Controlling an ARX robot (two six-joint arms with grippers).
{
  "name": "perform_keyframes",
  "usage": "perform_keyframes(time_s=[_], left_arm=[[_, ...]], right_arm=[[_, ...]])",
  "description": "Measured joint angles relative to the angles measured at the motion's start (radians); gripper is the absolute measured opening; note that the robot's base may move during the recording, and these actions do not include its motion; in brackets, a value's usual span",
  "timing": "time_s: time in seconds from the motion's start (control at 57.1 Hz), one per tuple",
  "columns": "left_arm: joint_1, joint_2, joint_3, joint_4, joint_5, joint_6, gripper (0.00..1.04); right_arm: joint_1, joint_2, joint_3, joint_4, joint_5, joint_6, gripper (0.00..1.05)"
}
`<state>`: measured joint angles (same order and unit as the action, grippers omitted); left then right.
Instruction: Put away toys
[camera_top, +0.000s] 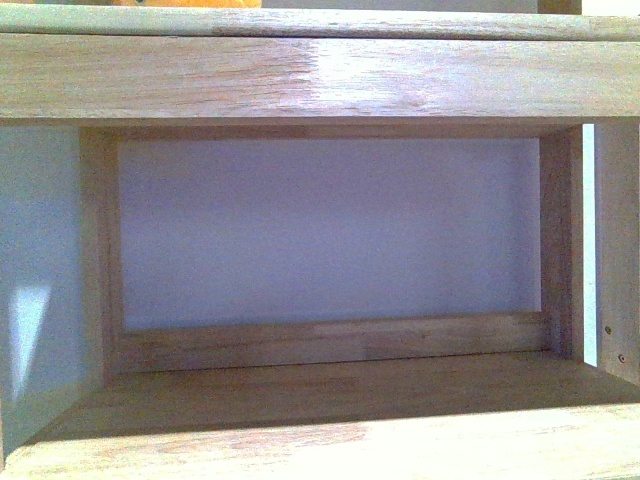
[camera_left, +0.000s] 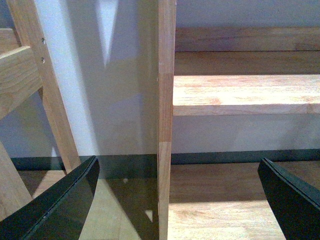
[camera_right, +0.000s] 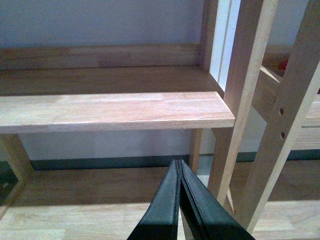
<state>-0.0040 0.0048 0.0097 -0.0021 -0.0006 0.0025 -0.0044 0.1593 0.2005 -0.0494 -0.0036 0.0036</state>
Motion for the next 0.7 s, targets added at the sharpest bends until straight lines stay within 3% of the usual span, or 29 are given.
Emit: perform_keyframes(time_s=[0.701], left_arm=[[0.0,0.0,0.0,0.0,0.0,0.0,0.99]], right_arm=[[0.0,-0.093,-0.13,0.037,0.0,0.0,0.04]])
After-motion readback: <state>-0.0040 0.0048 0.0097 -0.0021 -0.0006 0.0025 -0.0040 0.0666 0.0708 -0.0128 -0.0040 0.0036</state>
